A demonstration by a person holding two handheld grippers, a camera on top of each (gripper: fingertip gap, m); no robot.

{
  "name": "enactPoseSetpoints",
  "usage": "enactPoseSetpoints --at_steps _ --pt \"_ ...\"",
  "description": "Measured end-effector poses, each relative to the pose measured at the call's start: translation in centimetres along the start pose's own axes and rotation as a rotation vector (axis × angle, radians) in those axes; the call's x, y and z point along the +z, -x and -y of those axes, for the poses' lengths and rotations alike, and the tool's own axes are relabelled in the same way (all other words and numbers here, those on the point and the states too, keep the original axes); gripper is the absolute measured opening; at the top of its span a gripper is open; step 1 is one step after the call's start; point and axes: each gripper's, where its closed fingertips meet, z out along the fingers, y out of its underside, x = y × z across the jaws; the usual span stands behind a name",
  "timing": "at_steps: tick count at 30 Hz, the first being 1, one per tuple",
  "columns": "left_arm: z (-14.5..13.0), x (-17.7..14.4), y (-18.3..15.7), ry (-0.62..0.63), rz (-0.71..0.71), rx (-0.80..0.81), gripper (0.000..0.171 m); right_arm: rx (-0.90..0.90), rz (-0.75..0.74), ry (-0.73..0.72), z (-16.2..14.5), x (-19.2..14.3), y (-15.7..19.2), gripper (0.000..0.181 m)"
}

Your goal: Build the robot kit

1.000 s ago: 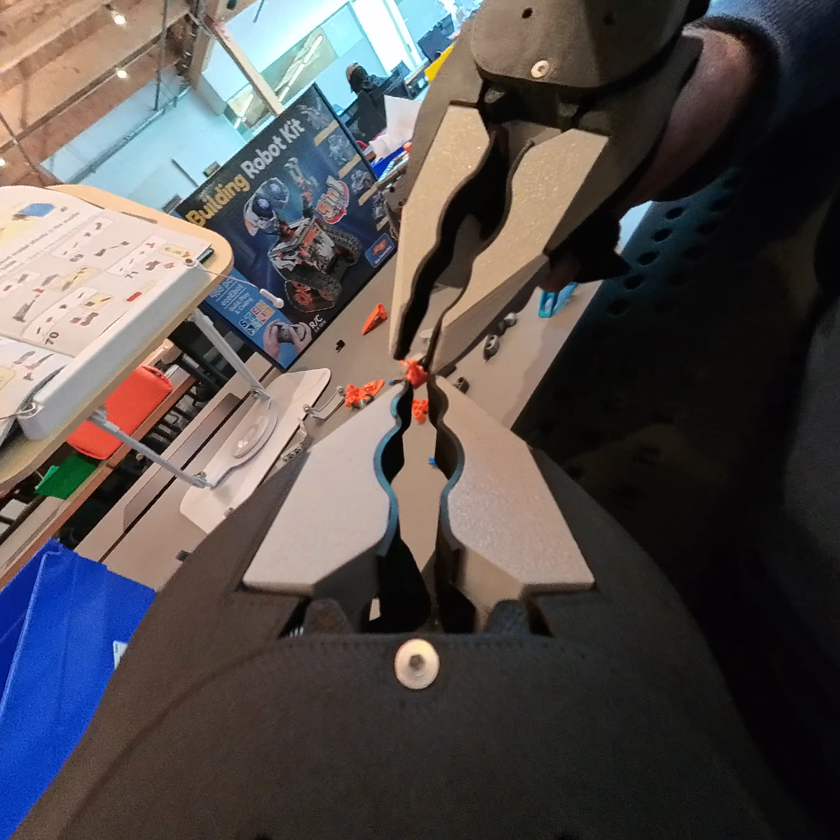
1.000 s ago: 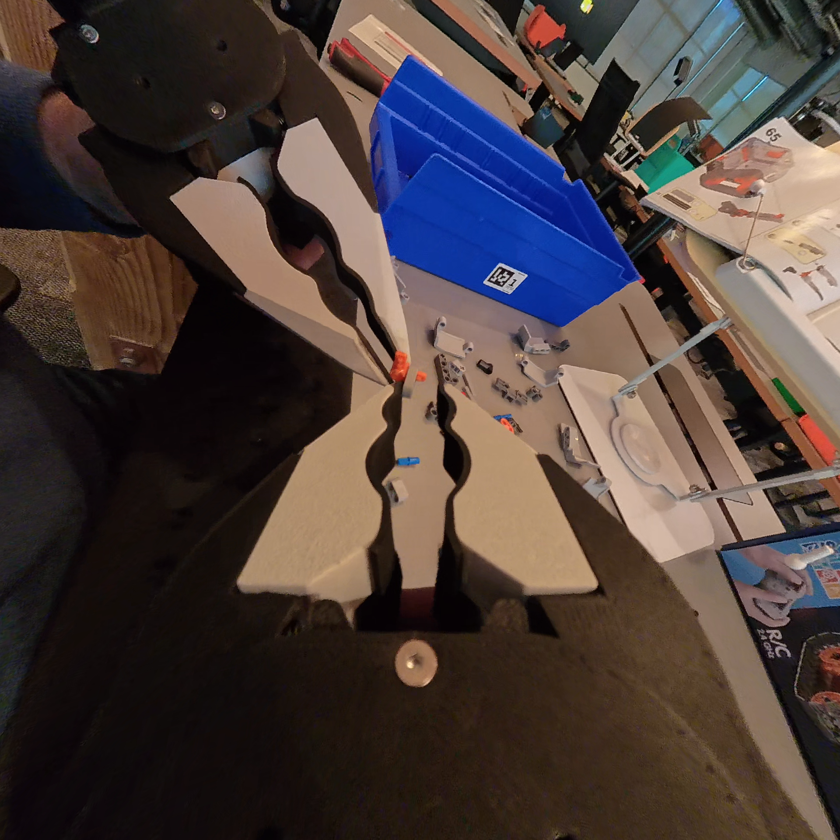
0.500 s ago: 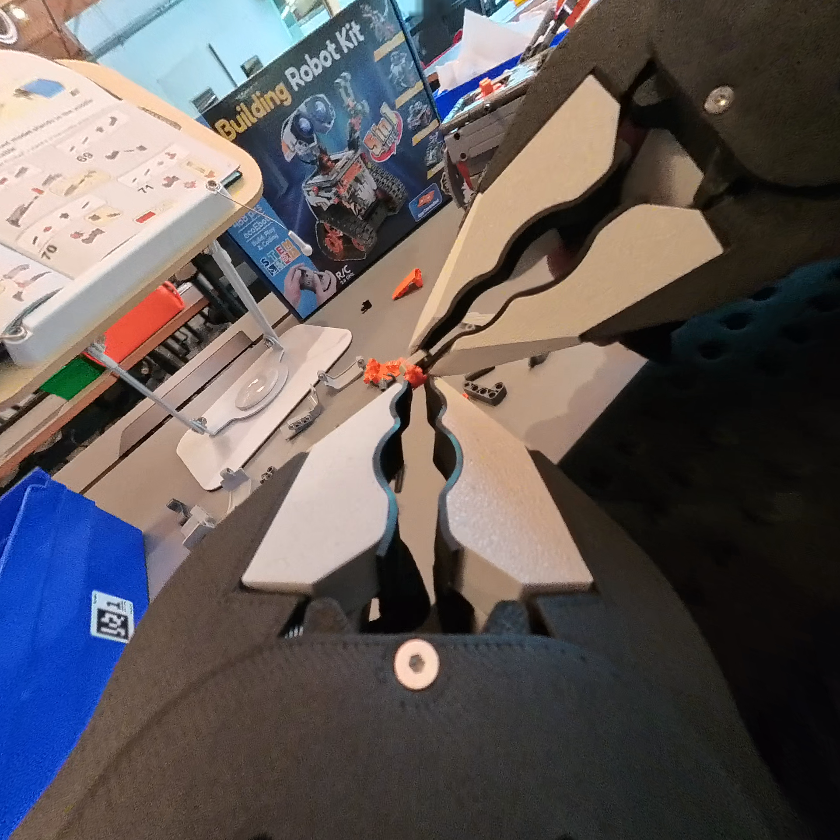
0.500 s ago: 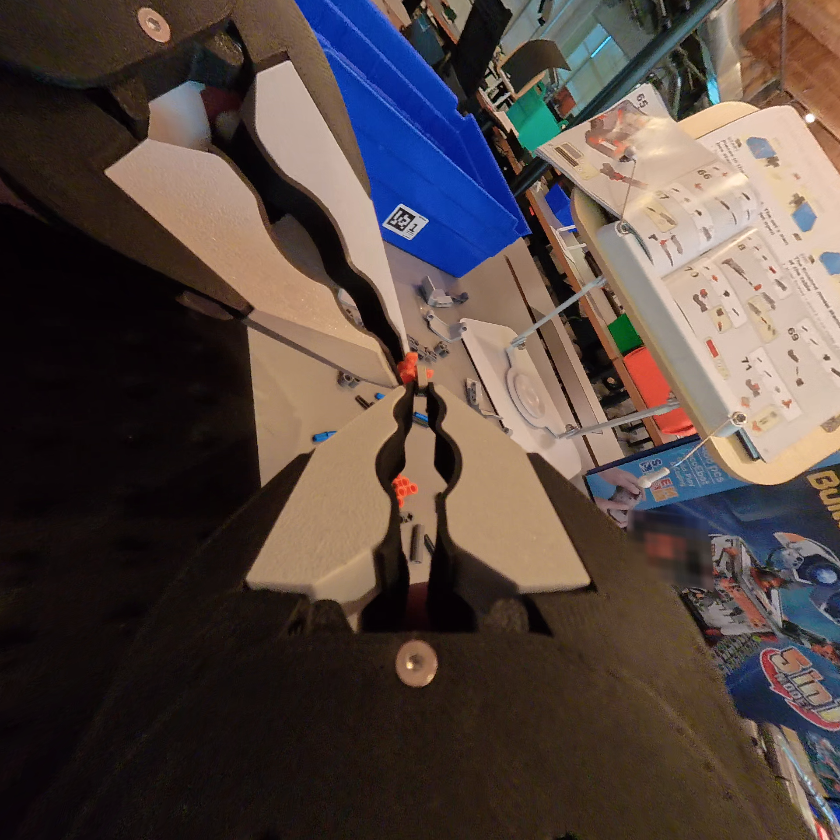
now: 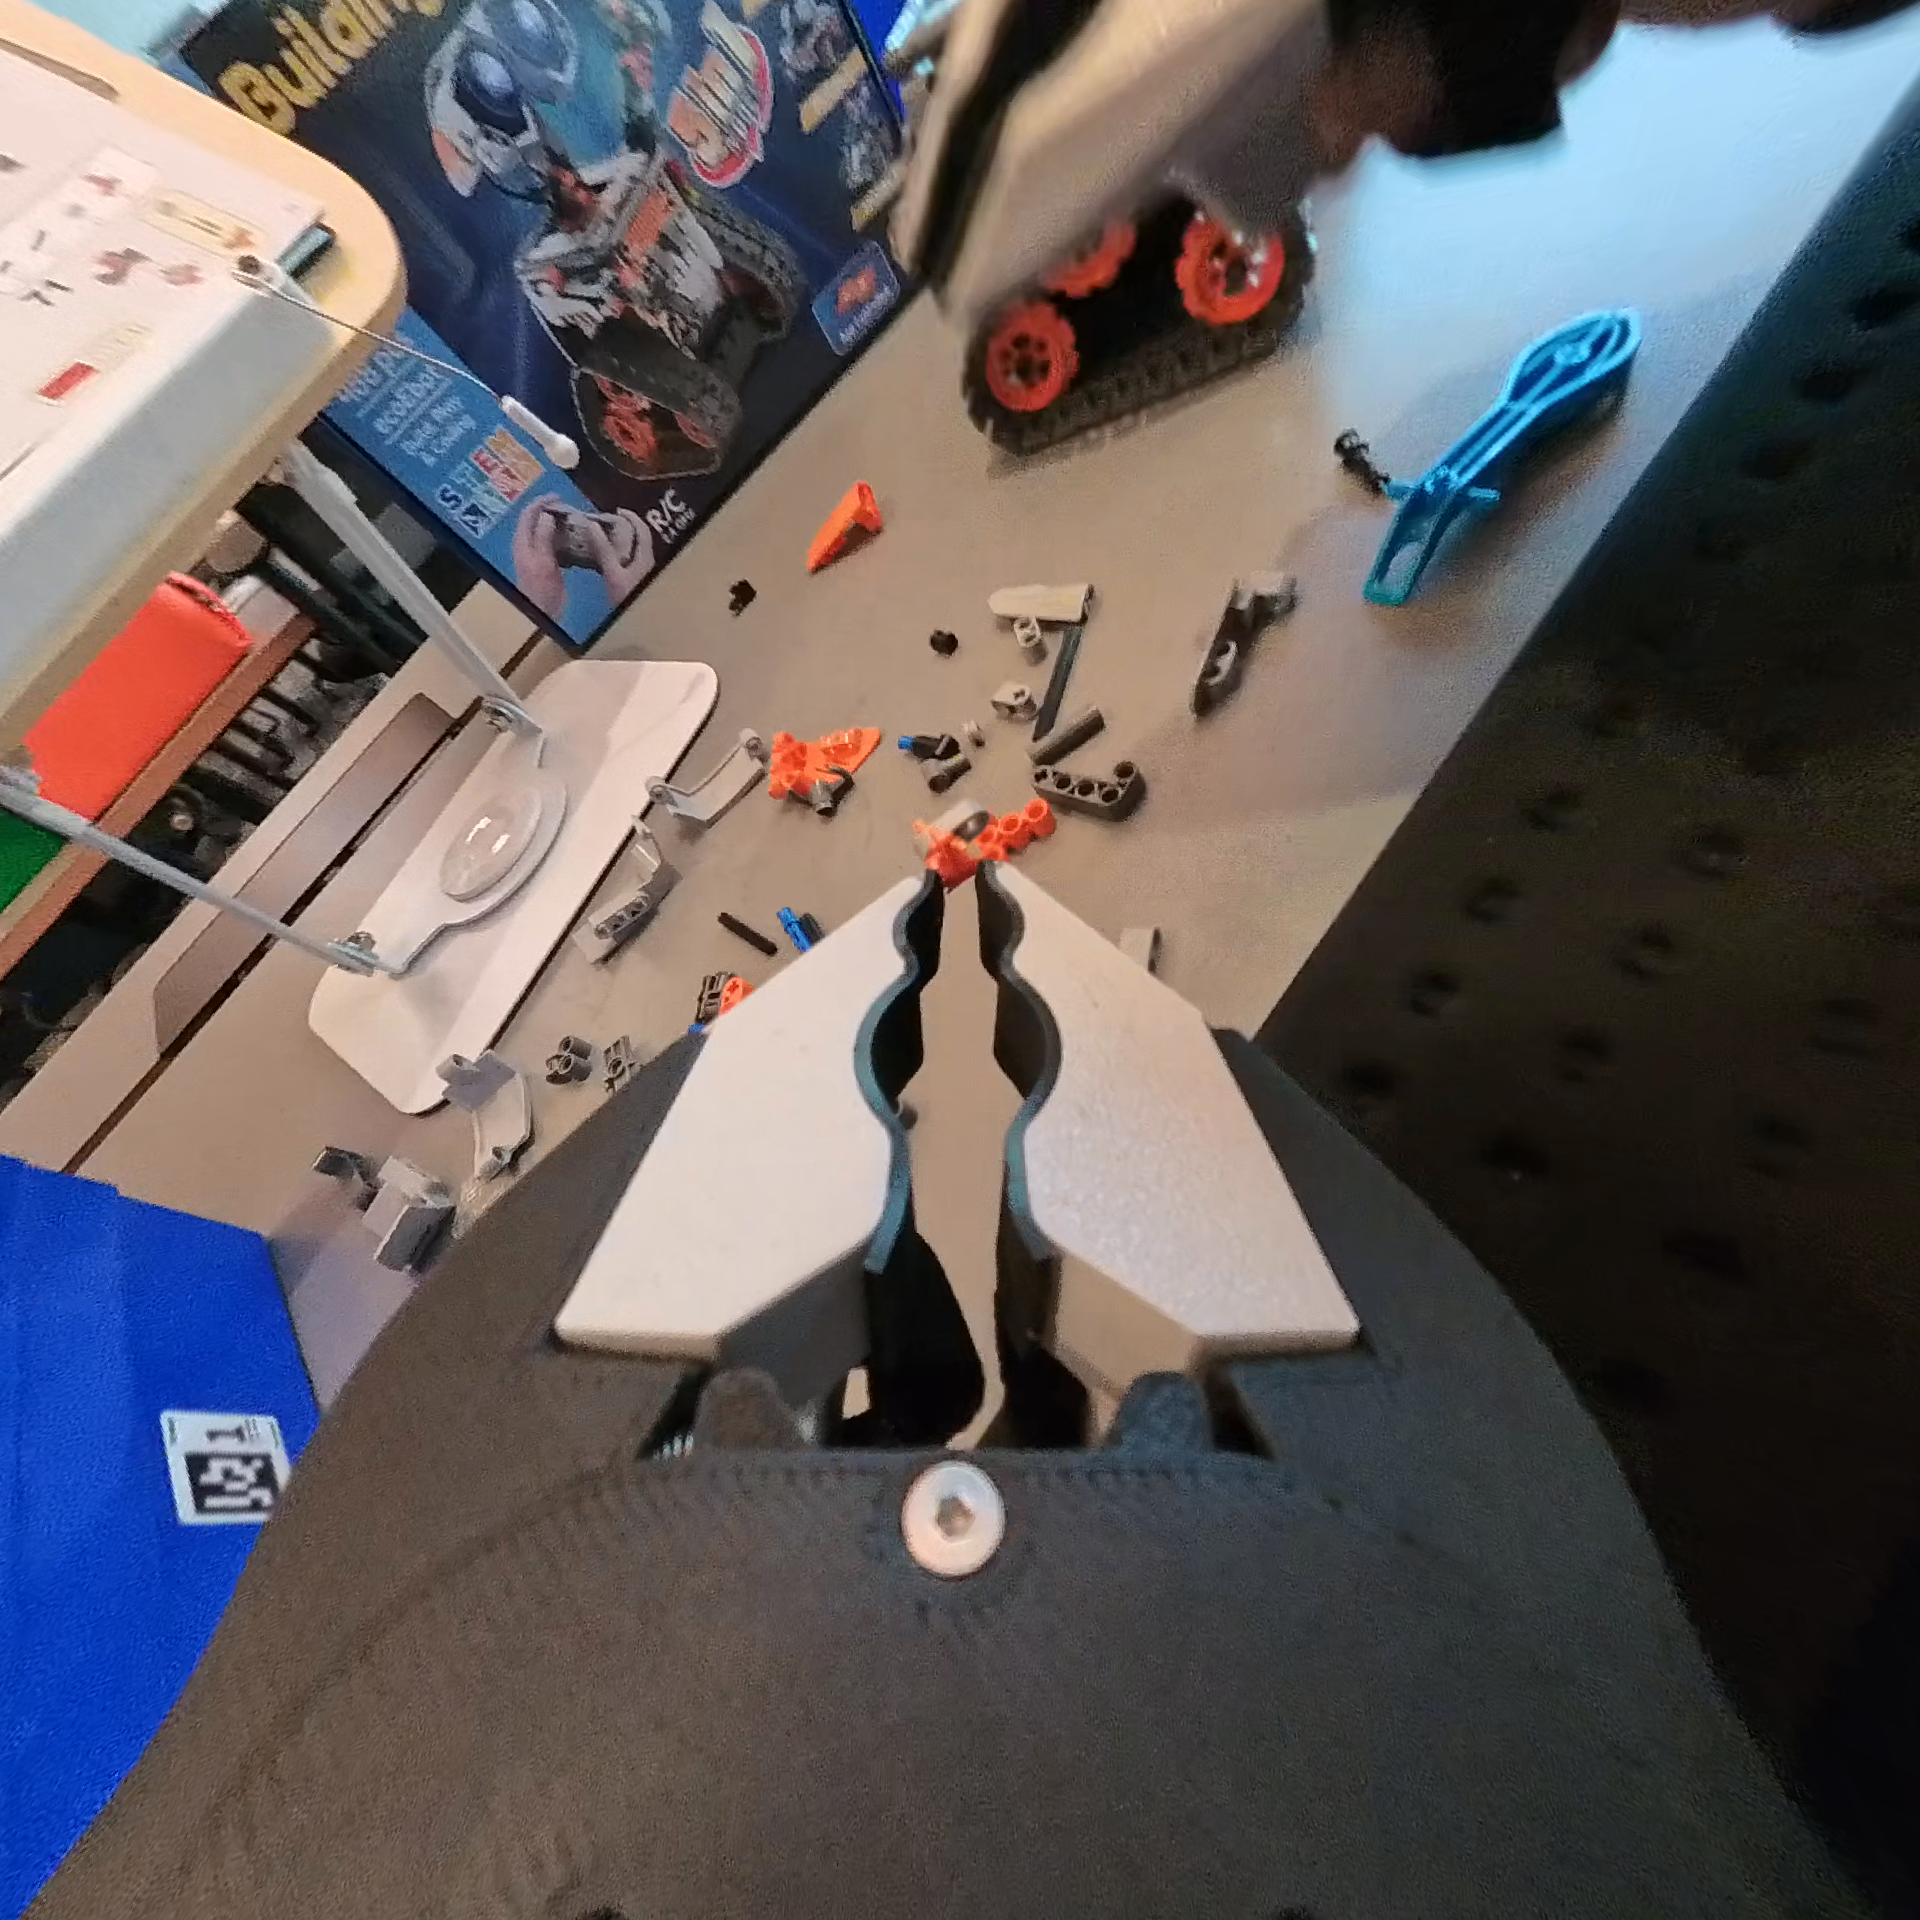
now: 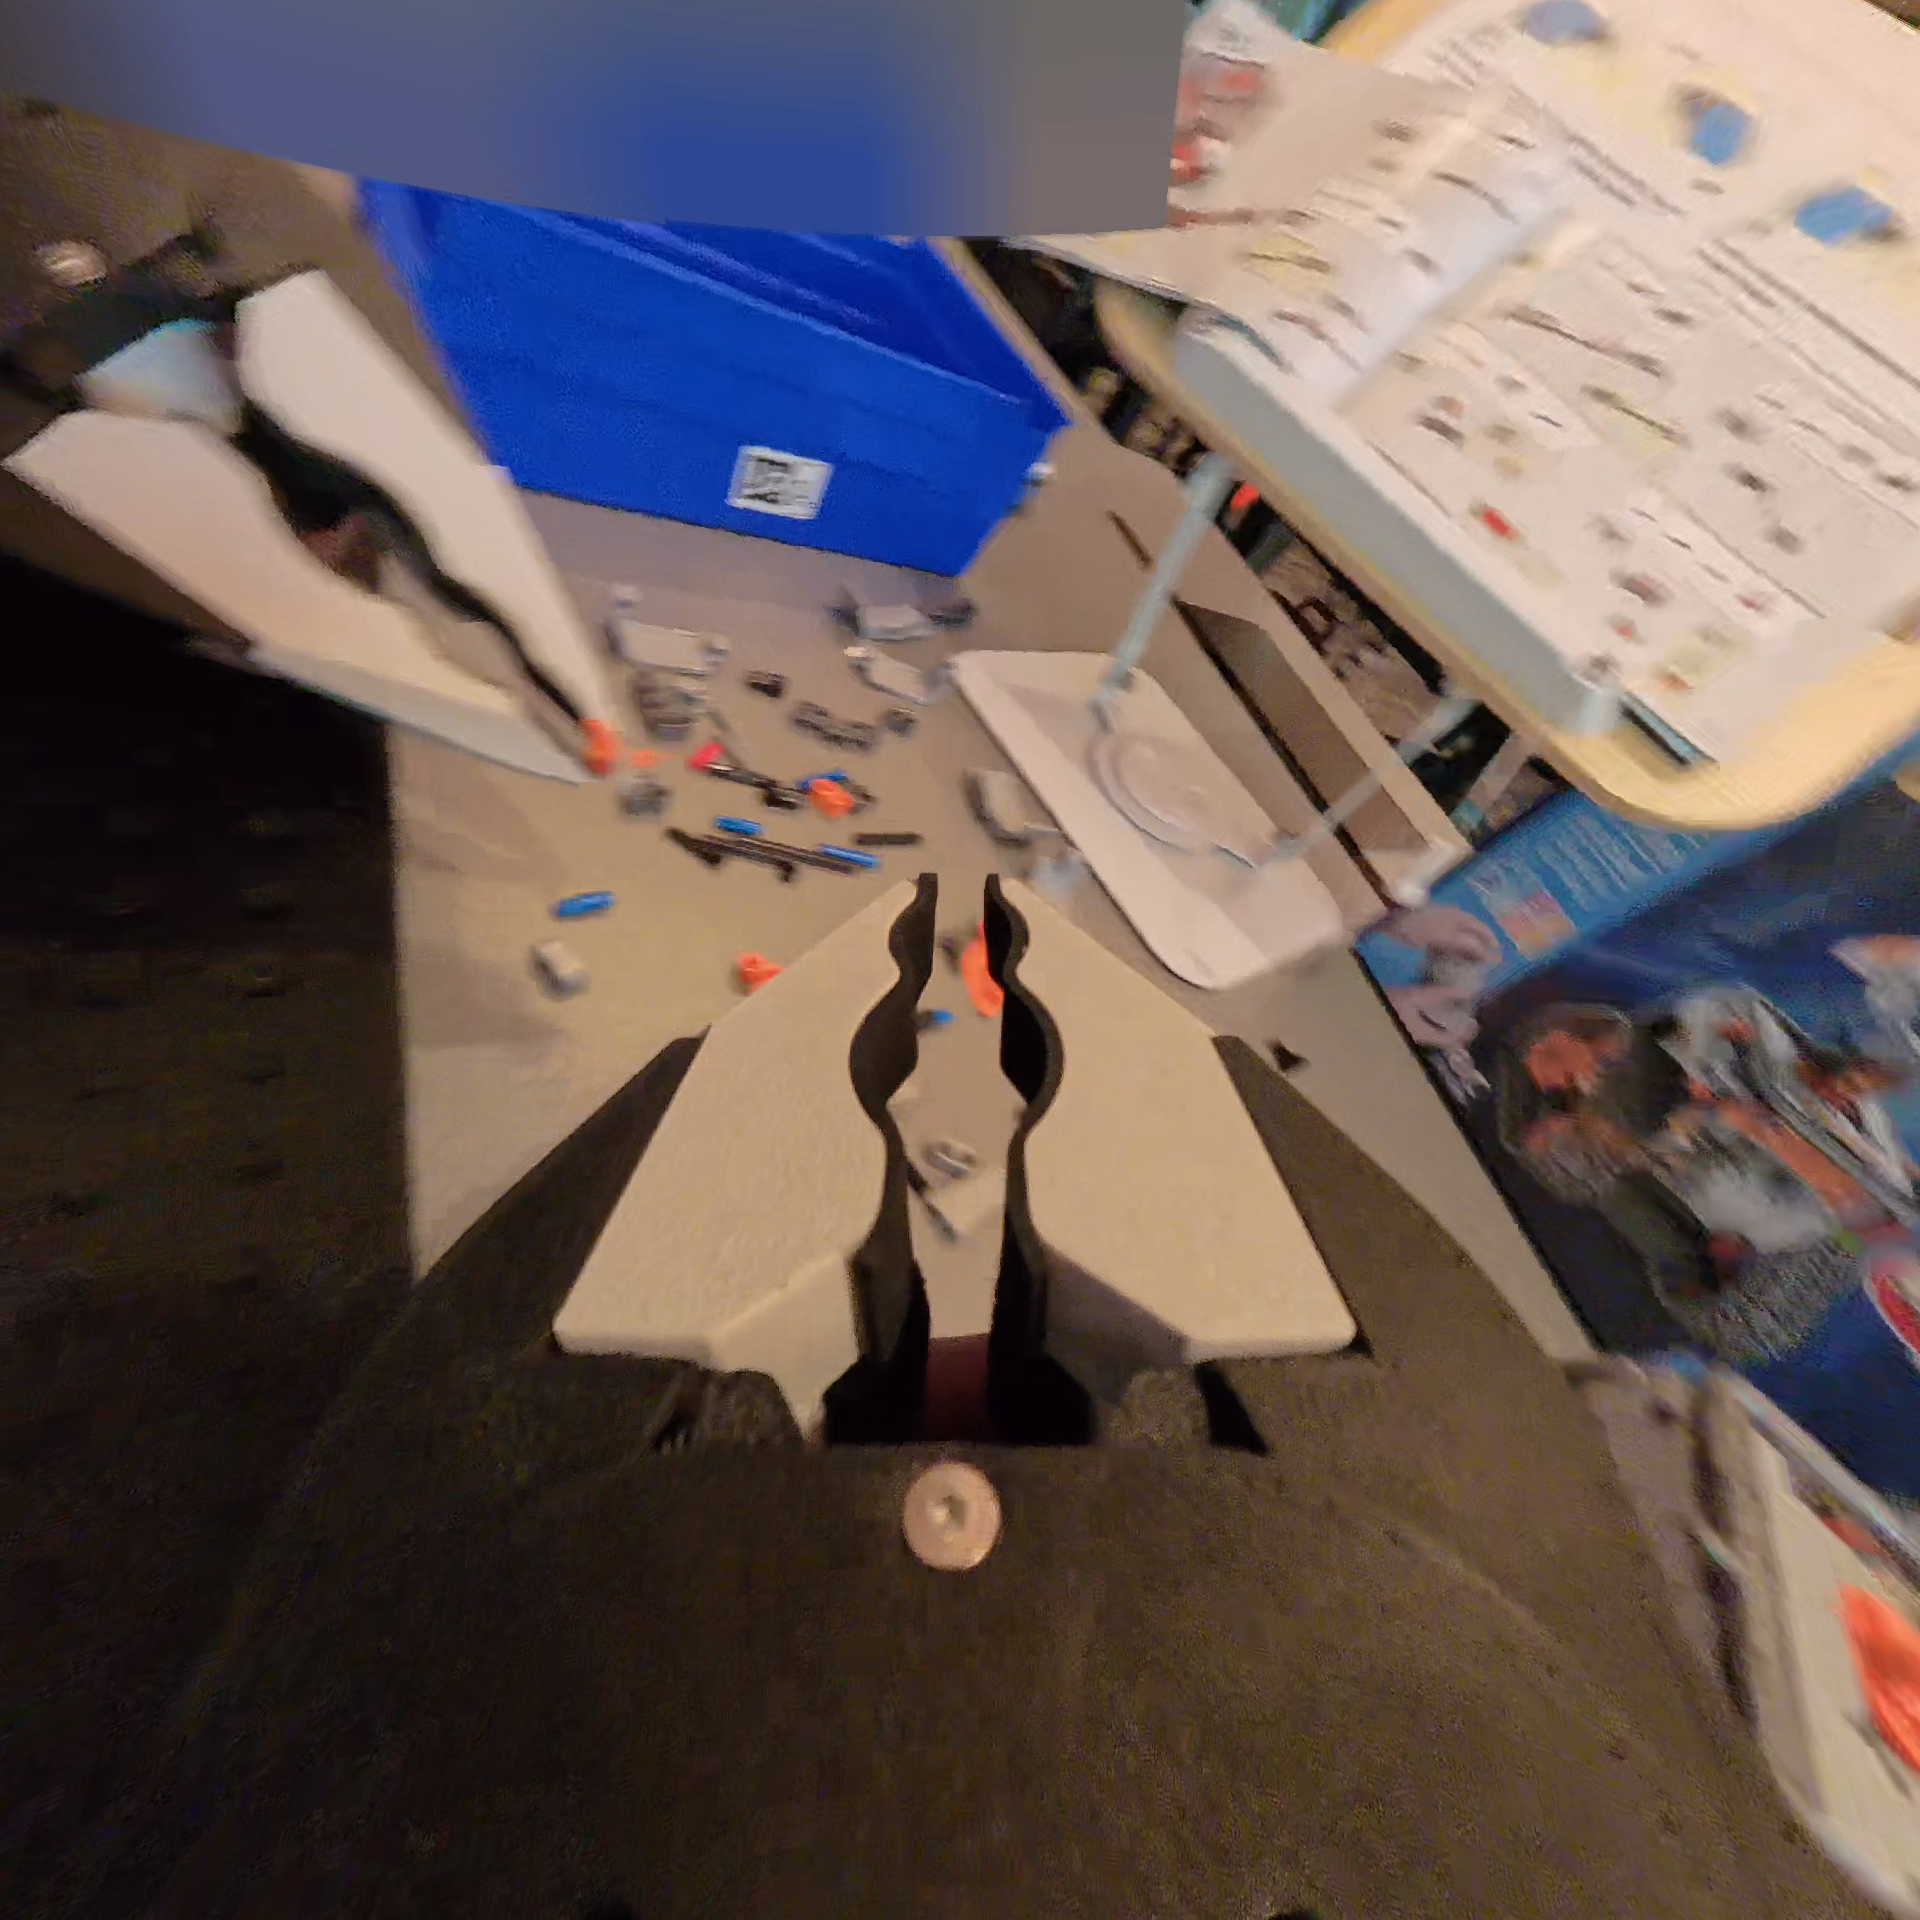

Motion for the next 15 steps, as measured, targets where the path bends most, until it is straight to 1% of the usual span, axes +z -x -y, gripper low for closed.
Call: enactPoseSetpoints --at_steps 2,3,6,9,11,12,14,15 --pt "-0.9 0.5 -0.7 0.055 -0.07 0.028 0.005 0.059 -0.055 -0.003 -0.8 -1.4 -3.0 0.005" --pt "-1.4 0.8 -0.6 0.082 -0.076 0.047 0.005 0.086 -0.071 -0.004 -1.2 -1.9 -4.1 0.005" --pt "-2.5 1.6 -1.0 0.149 -0.128 0.089 0.005 0.131 -0.099 0.013 -2.5 -2.6 -5.9 0.005" --pt "-2.9 2.2 -1.3 0.184 -0.176 0.088 0.005 0.133 -0.078 0.035 -3.4 -2.4 -5.6 0.005" --pt "-3.1 2.7 -1.2 0.208 -0.185 0.096 0.006 0.112 -0.061 0.053 -3.7 -2.1 -5.0 0.005" --pt "-3.6 2.8 -1.6 0.238 -0.227 0.092 0.006 0.101 -0.054 0.062 -3.9 -1.9 -4.7 0.005" --pt "-4.0 3.3 -1.4 0.267 -0.225 0.107 0.006 0.099 -0.031 0.072 -4.3 -1.7 -4.2 0.005" --pt "-4.2 3.4 -1.8 0.281 -0.257 0.102 0.006 0.103 -0.018 0.072 -4.4 -1.6 -4.0 0.005"
